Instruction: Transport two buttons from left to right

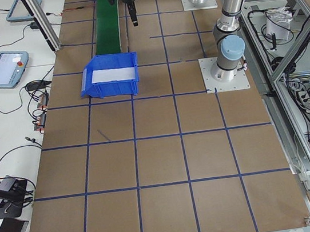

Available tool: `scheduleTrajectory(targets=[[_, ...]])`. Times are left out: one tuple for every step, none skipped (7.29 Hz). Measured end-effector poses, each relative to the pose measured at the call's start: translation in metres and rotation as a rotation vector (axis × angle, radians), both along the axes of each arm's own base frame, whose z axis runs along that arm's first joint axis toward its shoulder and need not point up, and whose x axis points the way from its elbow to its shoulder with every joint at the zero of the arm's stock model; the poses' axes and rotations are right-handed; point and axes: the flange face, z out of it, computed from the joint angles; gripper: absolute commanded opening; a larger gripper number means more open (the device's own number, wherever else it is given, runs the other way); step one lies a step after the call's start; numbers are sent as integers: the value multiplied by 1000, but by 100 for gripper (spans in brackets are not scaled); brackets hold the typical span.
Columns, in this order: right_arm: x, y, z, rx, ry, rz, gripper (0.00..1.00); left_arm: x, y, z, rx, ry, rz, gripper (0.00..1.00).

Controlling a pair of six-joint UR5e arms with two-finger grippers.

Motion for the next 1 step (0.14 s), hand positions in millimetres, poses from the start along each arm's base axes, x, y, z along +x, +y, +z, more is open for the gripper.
scheduleTrajectory(targets=[[0,-6,0,4,4,3,100,0,1,0,1,0,0,100]])
